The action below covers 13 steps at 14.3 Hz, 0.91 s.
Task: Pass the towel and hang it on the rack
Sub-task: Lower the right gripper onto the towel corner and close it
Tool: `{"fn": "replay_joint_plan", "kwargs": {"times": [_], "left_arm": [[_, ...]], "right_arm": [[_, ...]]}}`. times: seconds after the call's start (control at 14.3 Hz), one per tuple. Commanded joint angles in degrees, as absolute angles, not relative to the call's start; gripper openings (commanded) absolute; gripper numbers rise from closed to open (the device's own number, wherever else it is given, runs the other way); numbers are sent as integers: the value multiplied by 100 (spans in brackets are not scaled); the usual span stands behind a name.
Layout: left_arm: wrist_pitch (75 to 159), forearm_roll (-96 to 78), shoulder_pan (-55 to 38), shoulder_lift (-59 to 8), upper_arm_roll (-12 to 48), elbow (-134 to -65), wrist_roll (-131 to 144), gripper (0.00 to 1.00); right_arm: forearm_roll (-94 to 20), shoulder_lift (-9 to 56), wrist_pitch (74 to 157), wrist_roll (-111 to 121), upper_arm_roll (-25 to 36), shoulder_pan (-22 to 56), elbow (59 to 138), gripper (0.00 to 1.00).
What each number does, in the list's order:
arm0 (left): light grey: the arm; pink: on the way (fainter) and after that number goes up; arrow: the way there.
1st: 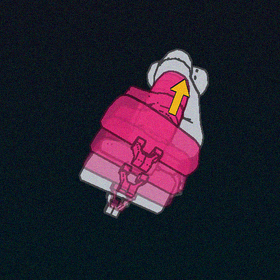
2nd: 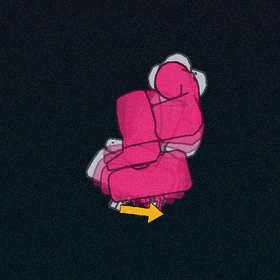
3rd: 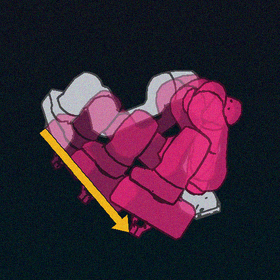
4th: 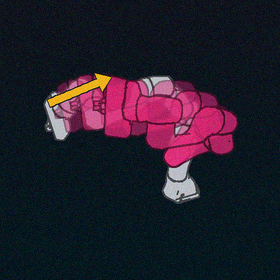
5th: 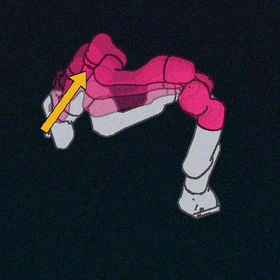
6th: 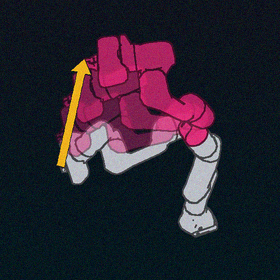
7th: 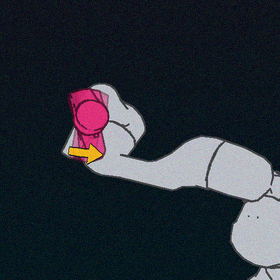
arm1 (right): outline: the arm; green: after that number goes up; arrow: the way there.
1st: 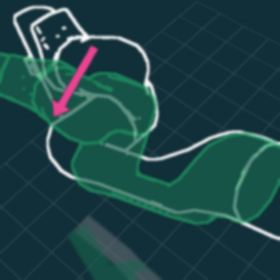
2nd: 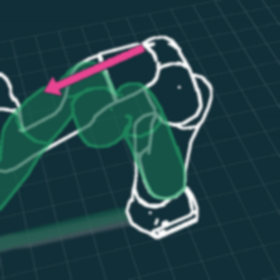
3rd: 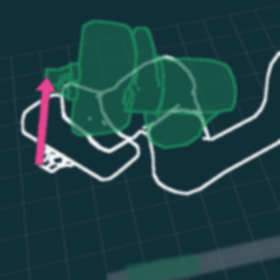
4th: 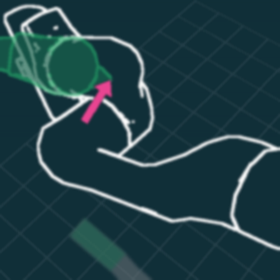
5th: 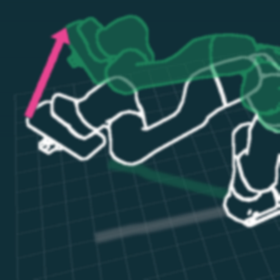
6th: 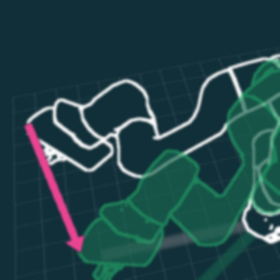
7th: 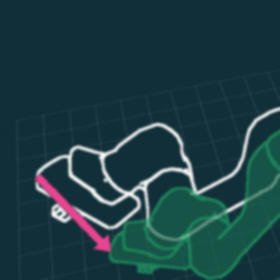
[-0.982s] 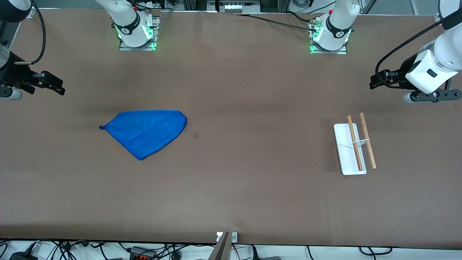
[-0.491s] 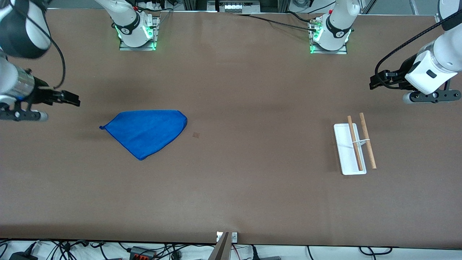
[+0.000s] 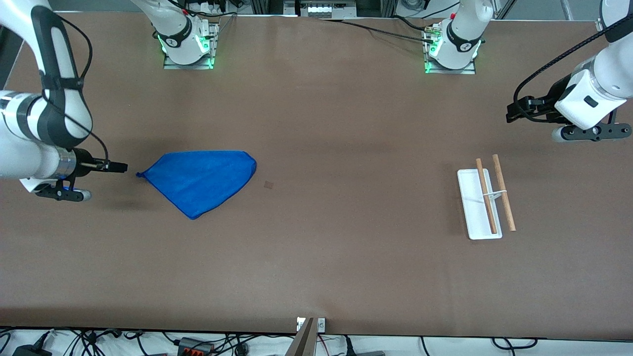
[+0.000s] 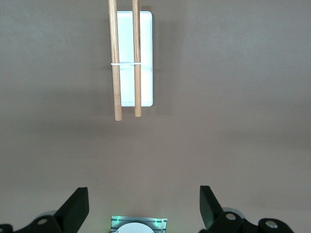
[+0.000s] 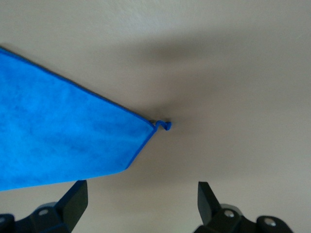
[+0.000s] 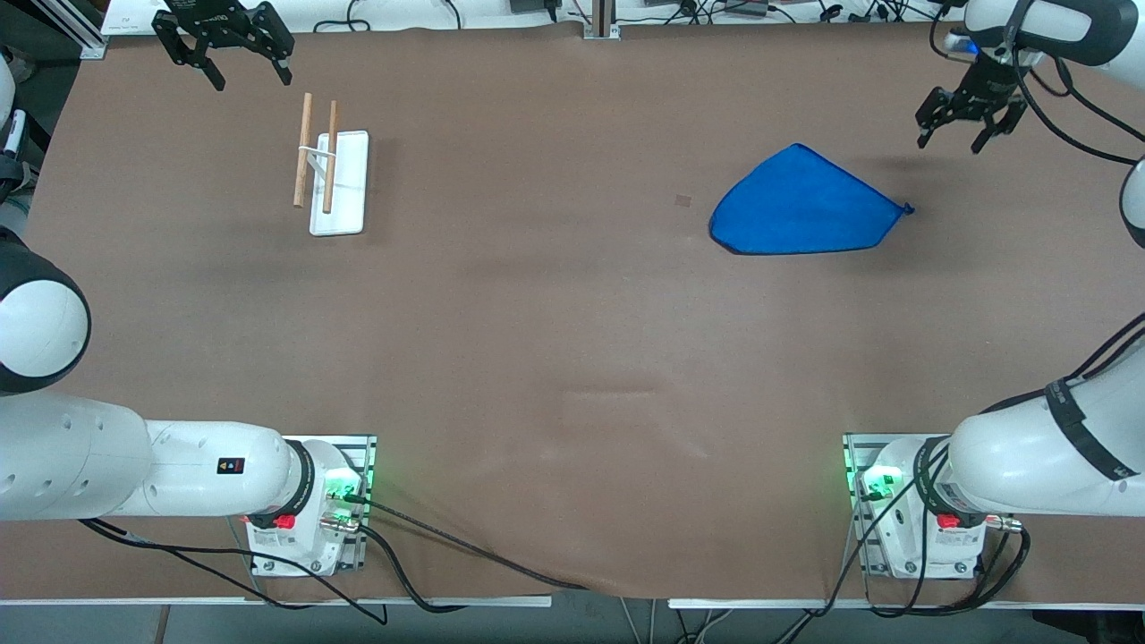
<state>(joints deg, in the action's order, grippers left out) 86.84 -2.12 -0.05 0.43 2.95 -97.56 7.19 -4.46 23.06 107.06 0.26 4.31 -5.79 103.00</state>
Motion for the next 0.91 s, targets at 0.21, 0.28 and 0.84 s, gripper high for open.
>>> {"fn": "replay_joint_plan", "kwargs": {"times": [0.21,0.28,0.84], "left_arm": [[8543,-272,26,-18,316,-9580,668,100],[8543,-272,26,-18,316,-9580,668,100],[8543,-272,26,-9,316,-9580,686,100]], "right_arm": [[-1397,2944,10881,-9,378,-958,10213,100],[-1580,3005,10890,-9,387,-967,10213,100],[-2100,3340,11039,-157,378,-1151,10309,88]]}}
